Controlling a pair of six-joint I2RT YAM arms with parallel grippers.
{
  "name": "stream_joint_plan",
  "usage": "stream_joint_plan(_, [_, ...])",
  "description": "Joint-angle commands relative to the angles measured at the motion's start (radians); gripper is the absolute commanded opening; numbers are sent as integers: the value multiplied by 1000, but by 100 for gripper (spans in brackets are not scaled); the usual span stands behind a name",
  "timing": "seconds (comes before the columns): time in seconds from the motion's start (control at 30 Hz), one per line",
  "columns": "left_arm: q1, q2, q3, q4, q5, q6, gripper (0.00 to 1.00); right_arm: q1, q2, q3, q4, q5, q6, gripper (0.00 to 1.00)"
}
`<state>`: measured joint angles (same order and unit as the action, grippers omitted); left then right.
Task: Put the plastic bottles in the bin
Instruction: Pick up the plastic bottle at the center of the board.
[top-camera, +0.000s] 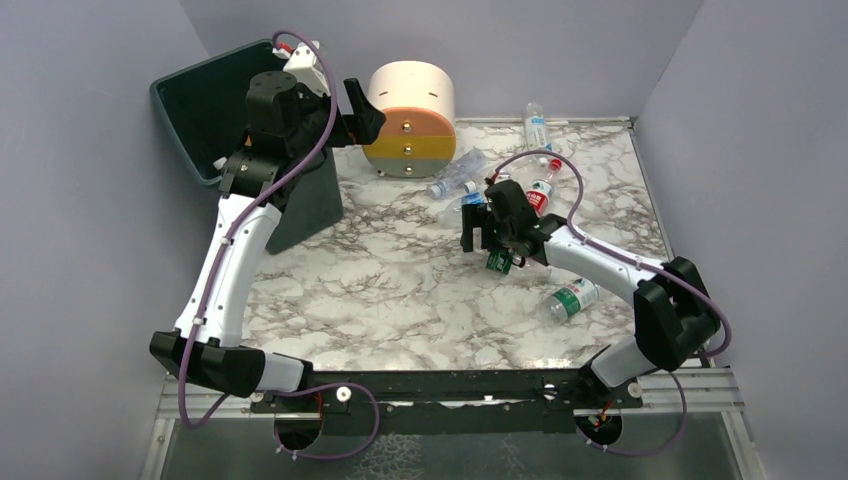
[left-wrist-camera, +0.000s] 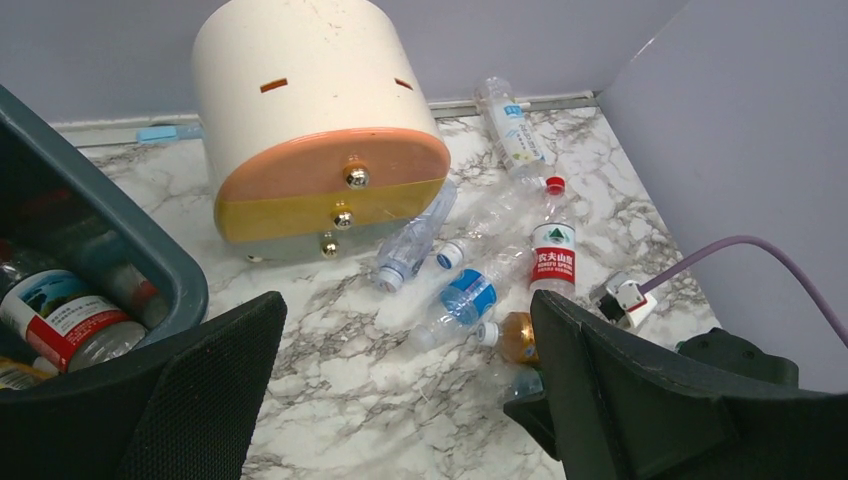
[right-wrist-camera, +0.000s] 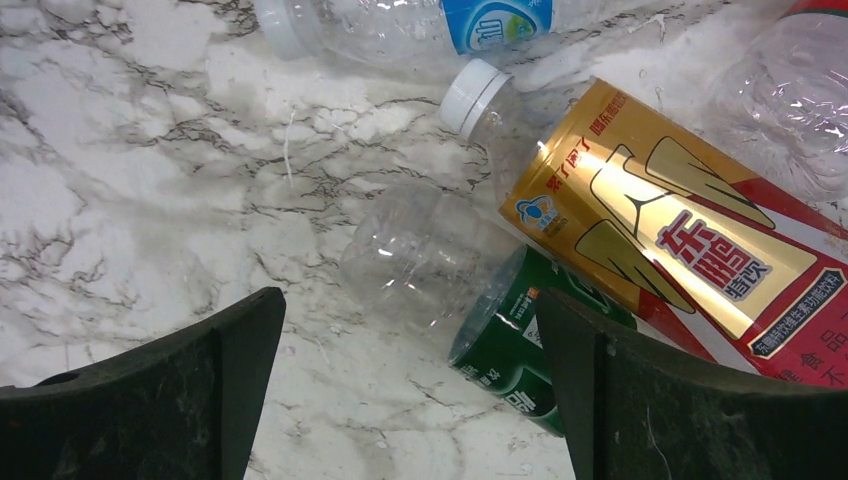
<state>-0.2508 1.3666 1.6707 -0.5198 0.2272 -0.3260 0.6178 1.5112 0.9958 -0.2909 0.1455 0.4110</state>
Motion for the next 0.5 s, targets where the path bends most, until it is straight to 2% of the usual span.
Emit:
stream_joint_plan(0.0, [-5, -40, -8, 4, -17, 5, 99, -6, 30, -10, -7, 37, -32, 99])
stream_joint_plan(0.47, [-7, -24, -3, 4, -13, 5, 99, -6, 128, -14, -11, -13, -60, 99])
